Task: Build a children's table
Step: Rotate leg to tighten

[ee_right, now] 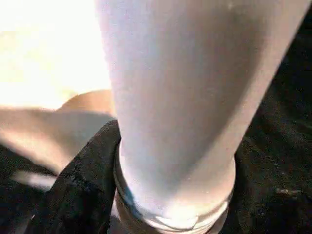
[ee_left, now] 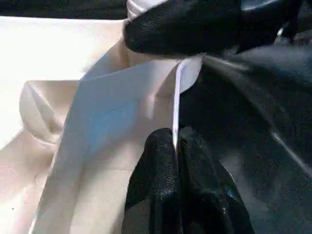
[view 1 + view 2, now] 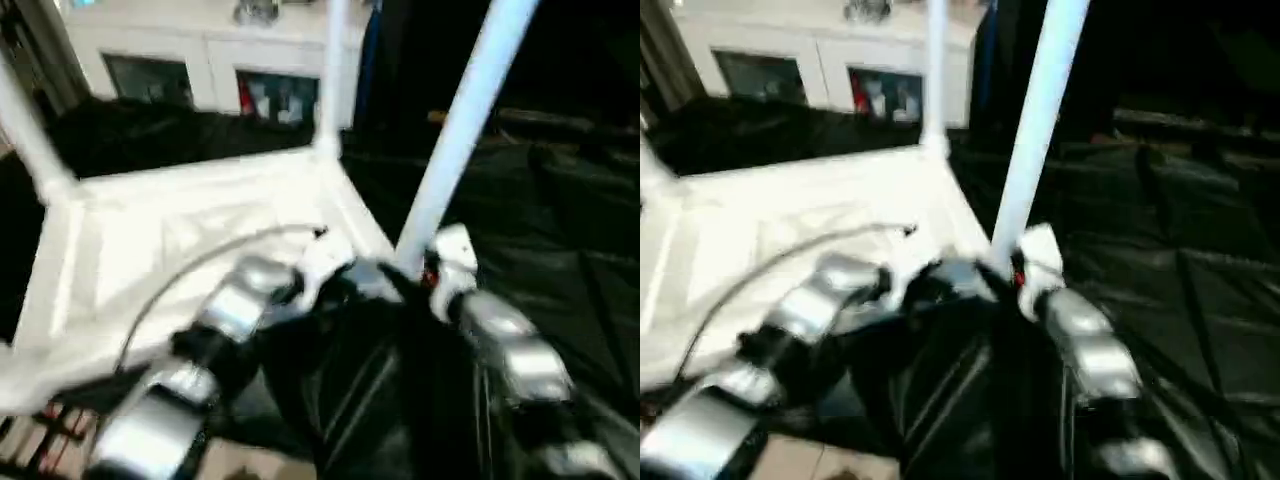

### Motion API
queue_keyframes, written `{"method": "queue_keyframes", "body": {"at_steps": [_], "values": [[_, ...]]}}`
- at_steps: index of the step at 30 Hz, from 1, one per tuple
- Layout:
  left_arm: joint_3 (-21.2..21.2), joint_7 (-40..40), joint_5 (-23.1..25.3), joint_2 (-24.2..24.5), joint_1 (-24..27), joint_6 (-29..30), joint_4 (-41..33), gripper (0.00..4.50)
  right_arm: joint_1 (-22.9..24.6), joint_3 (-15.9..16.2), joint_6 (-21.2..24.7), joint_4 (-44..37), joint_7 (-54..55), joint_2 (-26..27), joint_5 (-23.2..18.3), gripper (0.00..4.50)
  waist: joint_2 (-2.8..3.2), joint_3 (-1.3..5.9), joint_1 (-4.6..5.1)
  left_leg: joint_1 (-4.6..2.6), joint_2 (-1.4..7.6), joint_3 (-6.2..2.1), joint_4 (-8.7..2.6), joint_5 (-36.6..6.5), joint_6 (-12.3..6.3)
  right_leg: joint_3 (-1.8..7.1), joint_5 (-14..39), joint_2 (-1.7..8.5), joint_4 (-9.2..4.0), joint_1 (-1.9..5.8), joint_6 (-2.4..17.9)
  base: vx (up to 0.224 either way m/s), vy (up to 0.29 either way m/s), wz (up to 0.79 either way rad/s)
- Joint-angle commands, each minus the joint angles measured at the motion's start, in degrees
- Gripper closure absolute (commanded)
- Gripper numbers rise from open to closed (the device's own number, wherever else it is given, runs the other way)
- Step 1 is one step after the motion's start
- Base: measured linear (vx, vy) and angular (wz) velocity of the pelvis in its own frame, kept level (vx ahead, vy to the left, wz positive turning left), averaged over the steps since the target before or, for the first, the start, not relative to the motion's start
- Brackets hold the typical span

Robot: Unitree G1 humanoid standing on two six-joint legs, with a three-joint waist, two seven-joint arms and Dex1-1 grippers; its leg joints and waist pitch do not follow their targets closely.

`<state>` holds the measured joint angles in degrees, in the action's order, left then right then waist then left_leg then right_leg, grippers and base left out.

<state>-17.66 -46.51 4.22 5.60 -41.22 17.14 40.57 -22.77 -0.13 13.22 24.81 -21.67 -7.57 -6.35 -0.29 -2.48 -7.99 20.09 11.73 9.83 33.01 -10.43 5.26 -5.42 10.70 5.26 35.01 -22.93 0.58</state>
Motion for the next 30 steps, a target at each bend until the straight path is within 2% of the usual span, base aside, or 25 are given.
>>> {"method": "queue_keyframes", "body": {"at_steps": [1, 2, 3, 4, 6, 8, 10, 12, 15, 16, 17, 18, 19, 21, 24, 26, 30], "values": [[3.29, 7.47, -1.18, -2.64, -3.92, 0.03, 0.33, 4.5, -0.11, 2.61, 2.86, 3.53, 2.69, 4.24, -0.52, 1.76, -0.4, 3.49, 0.23, 0.23, 1.06, -0.33, -3.84, -9.87, -0.29, 2.95, 13.05, 3.35, -4.64, 3.09, 8.6, 0.0, 0.0, 0.0], [3.35, 8.02, -1.02, -3.4, -4.33, -0.2, 1.07, 4.5, -0.77, 3.21, 2.59, 4.06, 2.35, 5.17, -0.2, 1.76, -0.06, 3.6, 0.14, 0.17, 1.03, -0.34, -3.76, -9.58, -0.35, 2.93, 11.93, 3.39, -4.51, 3.09, 8.9, 0.0, 0.0, 0.0], [3.18, 8.04, -0.87, -4.03, -4.52, -0.74, 1.54, 4.5, -1.22, 4.24, 2.02, 4.3, 1.56, 5.65, 0.5, 1.76, -0.23, 3.76, 0.14, 0.21, 1.0, -0.26, -3.56, -8.14, -0.84, 3.01, 8.4, 3.32, -4.15, 3.28, 9.48, 0.0, 0.0, 0.0], [3.0, 7.81, -0.71, -4.48, -4.55, -1.54, 1.89, 4.5, -1.39, 4.83, 1.39, 4.41, 1.0, 5.94, 1.18, 1.2, -0.29, 3.69, 0.11, 0.39, 0.91, -0.17, -3.45, -7.05, -1.47, 3.0, 5.84, 3.17, -4.01, 3.33, 9.96, 0.0, 0.0, 0.0], [2.36, 6.66, -0.63, -4.92, -4.24, -2.68, 1.98, 4.5, -1.7, 4.08, 1.19, 4.63, 0.58, 6.59, 0.41, 1.06, -0.43, 3.63, 0.03, 0.42, 0.87, -0.12, -3.45, -6.74, -2.27, 2.97, 5.05, 3.26, -3.96, 3.54, 10.33, 0.0, 0.0, 0.0], [2.13, 5.38, -1.09, -4.98, -3.55, -5.15, 1.72, 4.5, -2.03, 3.65, 0.25, 4.76, 0.69, 6.14, 0.51, 0.85, -0.48, 3.46, -0.01, 0.33, 0.94, -0.09, -3.58, -8.05, -2.53, 2.93, 8.03, 3.44, -4.42, 3.46, 9.93, 0.0, 0.0, 0.0], [1.26, 3.3, -0.88, -3.93, -2.49, -7.03, 1.02, 4.5, -2.03, 4.41, -1.44, 4.29, -0.98, 4.16, 1.58, 0.6, -0.44, 3.32, 0.07, 0.28, 1.02, -0.14, -3.82, -10.02, -1.98, 2.93, 12.66, 3.53, -4.86, 3.44, 8.72, 0.0, 0.0, 0.0], [0.78, 1.6, -0.86, -2.76, -1.49, -6.51, 0.27, 4.5, -1.56, 5.07, -1.87, 2.79, -4.63, 1.85, 1.2, 0.6, -0.52, 3.34, 0.04, 0.32, 1.07, -0.2, -3.81, -10.42, -1.98, 2.9, 13.67, 3.52, -4.9, 3.49, 8.11, 0.0, 0.0, 0.0], [0.25, -0.86, -1.12, -1.77, -0.63, -6.94, -0.71, 4.5, -0.79, 5.93, -1.98, 1.09, -8.68, -0.31, 0.99, 0.6, -0.61, 3.4, 0.03, 0.46, 1.05, -0.15, -3.68, -8.89, -2.64, 2.99, 11.47, 3.49, -4.69, 3.5, 8.53, 0.0, 0.0, 0.0], [-0.46, -3.12, -1.16, -0.74, 0.24, -7.24, -1.95, 4.5, 0.18, 6.46, -1.34, -0.99, -12.89, -2.57, 0.2, 0.6, -1.11, 3.42, -0.14, 0.5, 1.15, -0.14, -3.6, -8.4, -3.27, 2.96, 10.38, 3.44, -4.51, 3.72, 8.76, 0.0, 0.0, 0.0], [-0.72, -4.72, -1.52, -0.19, 0.87, -7.47, -2.9, 4.5, 0.8, 6.55, -0.75, -2.44, -15.39, -3.97, -0.61, 0.6, -0.89, 3.4, -0.27, 0.49, 1.21, -0.09, -3.52, -7.94, -3.99, 3.04, 9.17, 3.44, -4.38, 3.65, 8.96, 0.0, 0.0, 0.0], [-1.0, -6.47, -2.04, 0.44, 1.64, -7.03, -4.23, 4.5, 1.54, 6.76, -0.44, -3.99, -18.12, -5.72, -1.34, 0.6, -0.93, 3.46, -0.22, 0.46, 1.24, -0.04, -3.45, -7.74, -4.25, 3.07, 8.63, 3.46, -4.28, 3.56, 9.24, 0.0, 0.0, 0.0], [-1.47, -8.66, -2.43, 1.28, 2.53, -7.32, -5.67, 4.5, 2.32, 7.09, -0.39, -5.41, -20.98, -7.74, -1.86, 0.6, -1.09, 3.45, -0.34, 0.57, 1.13, -0.06, -3.4, -7.16, -4.82, 2.96, 8.07, 3.38, -4.2, 3.81, 9.46, 0.0, 0.0, 0.0], [-2.13, -11.56, -2.99, 2.5, 3.74, -8.04, -7.63, 4.5, 3.31, 7.5, -0.51, -6.96, -24.63, -10.52, -2.34, 0.6, -1.01, 3.31, -0.39, 0.51, 1.36, -0.05, -3.49, -8.06, -5.08, 2.97, 10.03, 3.54, -4.42, 3.53, 9.41, 0.0, 0.0, 0.0], [-2.69, -15.04, -3.9, 4.28, 5.16, -7.47, -10.44, 4.5, 4.24, 7.68, -0.51, -8.53, -29.34, -13.85, -3.16, 0.6, -1.04, 3.1, -0.39, 0.33, 1.38, -0.04, -3.67, -9.9, -4.34, 2.93, 14.94, 3.57, -4.95, 3.35, 8.82, 0.0, 0.0, 0.0], [-3.85, -20.08, -4.85, 7.32, 7.25, -7.32, -14.62, 4.5, 4.79, 7.94, -0.75, -9.91, -34.63, -17.41, -3.85, 0.6, -0.9, 3.05, -0.5, 0.28, 1.57, -0.13, -3.8, -10.85, -4.15, 2.96, 16.47, 3.66, -5.04, 3.23, 8.56, 0.0, 0.0, 0.0], [-4.43, -22.88, -5.13, 9.49, 8.51, -7.0, -17.26, 4.5, 5.22, 8.21, 0.0, -11.51, -38.15, -19.46, -4.9, 0.6, -0.87, 3.15, -0.58, 0.19, 1.55, -0.03, -3.69, -10.28, -4.02, 3.03, 13.81, 3.46, -4.69, 3.05, 9.61, 0.0, 0.0, 0.0]]}}
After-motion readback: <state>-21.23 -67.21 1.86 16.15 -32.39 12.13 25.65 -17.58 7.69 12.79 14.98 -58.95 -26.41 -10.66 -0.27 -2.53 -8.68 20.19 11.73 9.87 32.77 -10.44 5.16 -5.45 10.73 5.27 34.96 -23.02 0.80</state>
